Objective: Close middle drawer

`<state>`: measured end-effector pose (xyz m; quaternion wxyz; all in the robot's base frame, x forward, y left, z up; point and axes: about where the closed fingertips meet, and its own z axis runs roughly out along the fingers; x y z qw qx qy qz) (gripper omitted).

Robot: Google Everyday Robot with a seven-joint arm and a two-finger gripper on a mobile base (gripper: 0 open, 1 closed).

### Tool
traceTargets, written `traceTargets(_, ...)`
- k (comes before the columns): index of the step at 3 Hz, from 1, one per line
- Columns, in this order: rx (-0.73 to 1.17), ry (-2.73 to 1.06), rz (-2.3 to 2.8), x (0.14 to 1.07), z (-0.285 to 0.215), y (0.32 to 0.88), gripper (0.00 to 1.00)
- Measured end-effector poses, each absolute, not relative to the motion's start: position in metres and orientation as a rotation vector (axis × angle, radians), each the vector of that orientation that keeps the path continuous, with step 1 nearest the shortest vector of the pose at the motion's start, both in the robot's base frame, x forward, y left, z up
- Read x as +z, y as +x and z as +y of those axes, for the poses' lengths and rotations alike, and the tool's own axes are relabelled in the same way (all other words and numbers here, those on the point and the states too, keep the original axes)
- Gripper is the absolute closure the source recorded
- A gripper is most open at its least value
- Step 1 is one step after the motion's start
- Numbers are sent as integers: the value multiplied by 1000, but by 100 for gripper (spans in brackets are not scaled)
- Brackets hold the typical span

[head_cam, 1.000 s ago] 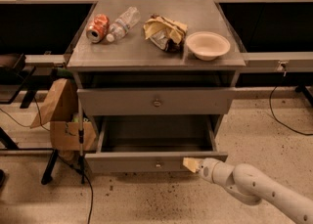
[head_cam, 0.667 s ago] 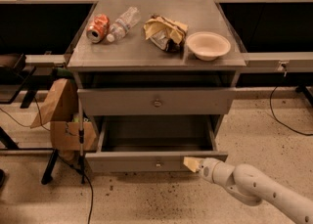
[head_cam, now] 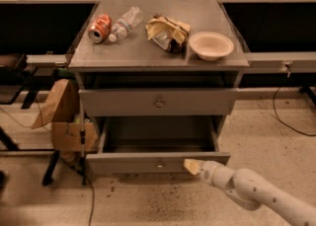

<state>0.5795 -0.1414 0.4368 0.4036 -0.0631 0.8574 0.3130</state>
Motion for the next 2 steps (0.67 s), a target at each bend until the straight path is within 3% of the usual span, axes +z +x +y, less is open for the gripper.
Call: traceTargets(2,766,-167,2166,435,-145,578,100)
